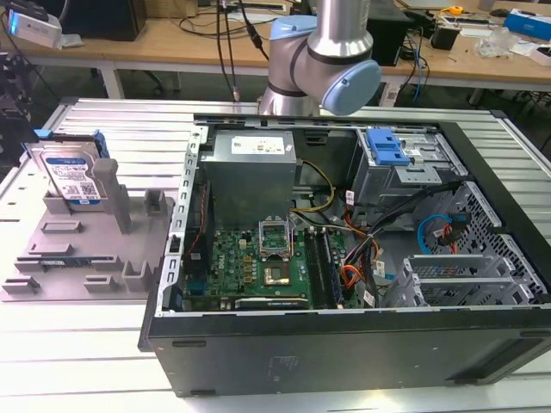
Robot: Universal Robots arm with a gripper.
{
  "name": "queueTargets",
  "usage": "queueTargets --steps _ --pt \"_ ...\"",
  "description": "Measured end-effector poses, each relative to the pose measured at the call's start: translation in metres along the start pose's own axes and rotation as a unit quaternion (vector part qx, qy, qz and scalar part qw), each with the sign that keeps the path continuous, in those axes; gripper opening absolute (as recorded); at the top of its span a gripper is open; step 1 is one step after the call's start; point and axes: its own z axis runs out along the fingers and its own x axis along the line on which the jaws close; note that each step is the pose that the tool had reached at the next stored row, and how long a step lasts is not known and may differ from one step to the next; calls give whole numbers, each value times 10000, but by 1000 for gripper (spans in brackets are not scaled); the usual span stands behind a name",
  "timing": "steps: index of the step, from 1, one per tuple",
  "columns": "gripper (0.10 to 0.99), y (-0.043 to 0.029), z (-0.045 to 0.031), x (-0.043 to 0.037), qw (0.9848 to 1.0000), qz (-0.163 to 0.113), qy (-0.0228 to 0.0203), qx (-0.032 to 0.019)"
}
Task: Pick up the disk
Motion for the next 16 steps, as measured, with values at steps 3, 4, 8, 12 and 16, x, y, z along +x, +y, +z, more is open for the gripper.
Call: queueTargets --steps 3,4,8,12,16 --pt "541 0 0 -1 10000 -1 0 -4" --pt "541 0 0 -1 10000 -1 0 -4" --pt "541 1 1 -12 9999 -157 -9 -13" --pt "541 2 8 -36 9996 -295 -38 -18" --pt "541 10 15 -137 9996 -291 -38 -23"
